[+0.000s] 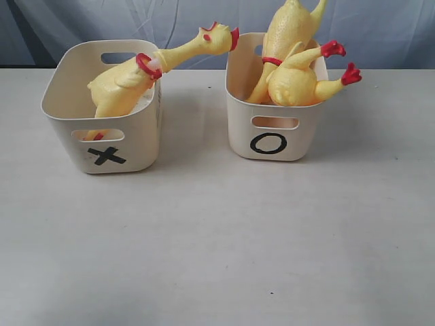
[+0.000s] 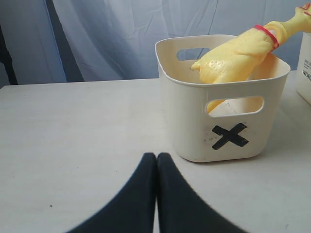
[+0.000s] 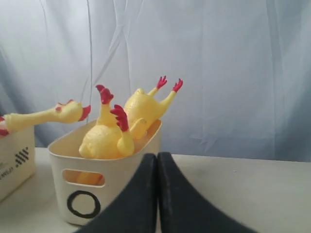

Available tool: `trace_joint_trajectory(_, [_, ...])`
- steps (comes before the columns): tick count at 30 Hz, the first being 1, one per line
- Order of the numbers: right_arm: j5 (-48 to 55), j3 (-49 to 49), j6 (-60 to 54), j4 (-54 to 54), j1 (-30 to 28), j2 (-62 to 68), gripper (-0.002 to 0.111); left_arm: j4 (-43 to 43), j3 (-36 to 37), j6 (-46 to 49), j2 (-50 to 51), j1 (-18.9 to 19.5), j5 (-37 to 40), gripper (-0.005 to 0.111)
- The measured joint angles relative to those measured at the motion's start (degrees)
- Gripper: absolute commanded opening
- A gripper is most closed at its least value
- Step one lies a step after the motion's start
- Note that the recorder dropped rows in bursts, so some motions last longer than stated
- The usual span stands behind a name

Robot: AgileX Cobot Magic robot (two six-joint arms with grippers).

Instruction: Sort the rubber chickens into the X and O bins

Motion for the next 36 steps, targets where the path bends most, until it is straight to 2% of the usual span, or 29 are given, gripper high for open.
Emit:
trace_joint_trajectory(3, [-1.9, 0.0, 8.5, -11.1, 0.0, -0.1, -0.001, 0.0, 0.0, 0.0, 0.0, 0.0, 0.0, 0.000])
trace_joint_trajectory(6, [-3.0, 0.0, 25.9, -27.7, 0.0, -0.1, -0.001, 0.0, 0.0, 0.0, 0.0, 0.0, 0.0, 0.000])
trace_joint_trajectory(11, [0.4, 0.0, 64.9, -66.2, 0.0, -0.1, -0.001, 0.0, 0.0, 0.0, 0.0, 0.0, 0.0, 0.000])
trace_joint_trajectory(14, [6.8, 0.0, 87.0, -84.2, 0.0, -0.1, -0.001, 0.0, 0.0, 0.0, 0.0, 0.0, 0.0, 0.000])
trace_joint_trajectory(16, [8.8, 0.0, 94.7, -90.8, 0.0, -0.1, -0.001, 0.0, 0.0, 0.0, 0.0, 0.0, 0.0, 0.000])
trace_joint_trajectory(20, [9.9, 0.0, 100.4, -95.9, 0.0, -0.1, -0.001, 0.0, 0.0, 0.0, 0.0, 0.0, 0.0, 0.000])
trace_joint_trajectory(36, [9.9, 0.0, 94.7, -95.6, 0.0, -0.1, -0.001, 0.0, 0.0, 0.0, 0.0, 0.0, 0.0, 0.000])
